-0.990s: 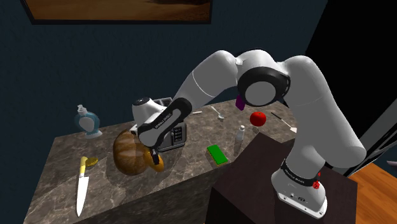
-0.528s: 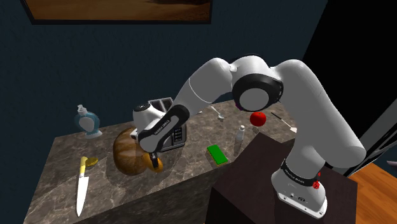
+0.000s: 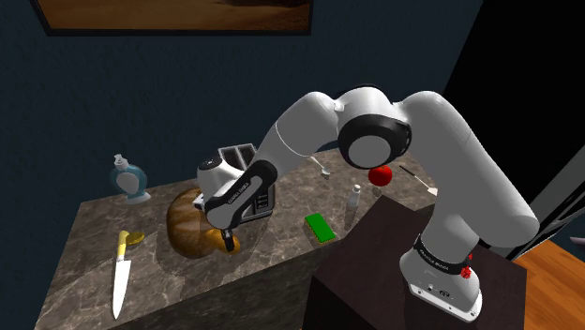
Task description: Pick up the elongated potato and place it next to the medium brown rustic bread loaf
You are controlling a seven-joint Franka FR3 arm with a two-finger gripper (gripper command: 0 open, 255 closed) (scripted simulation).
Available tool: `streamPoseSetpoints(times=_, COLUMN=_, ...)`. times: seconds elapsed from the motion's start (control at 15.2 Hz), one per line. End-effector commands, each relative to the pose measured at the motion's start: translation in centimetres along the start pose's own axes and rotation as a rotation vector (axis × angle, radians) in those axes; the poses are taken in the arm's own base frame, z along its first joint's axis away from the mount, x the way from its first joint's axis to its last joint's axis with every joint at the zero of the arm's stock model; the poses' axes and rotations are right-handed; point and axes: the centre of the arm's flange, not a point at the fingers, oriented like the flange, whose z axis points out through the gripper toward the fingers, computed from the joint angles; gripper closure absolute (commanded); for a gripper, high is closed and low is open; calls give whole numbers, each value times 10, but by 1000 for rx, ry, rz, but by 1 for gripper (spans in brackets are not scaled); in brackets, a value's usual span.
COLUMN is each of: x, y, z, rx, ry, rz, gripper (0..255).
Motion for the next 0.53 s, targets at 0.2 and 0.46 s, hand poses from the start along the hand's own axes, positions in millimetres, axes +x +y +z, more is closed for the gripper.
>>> streamPoseSetpoints(times=0.2, x=-3, y=0, z=6, rx=6, ry=-13, rz=4, gripper=0)
streamPoseSetpoints(times=0.46, x=-5, y=1, z=-6, rx=6, ry=-13, rz=4, gripper=0)
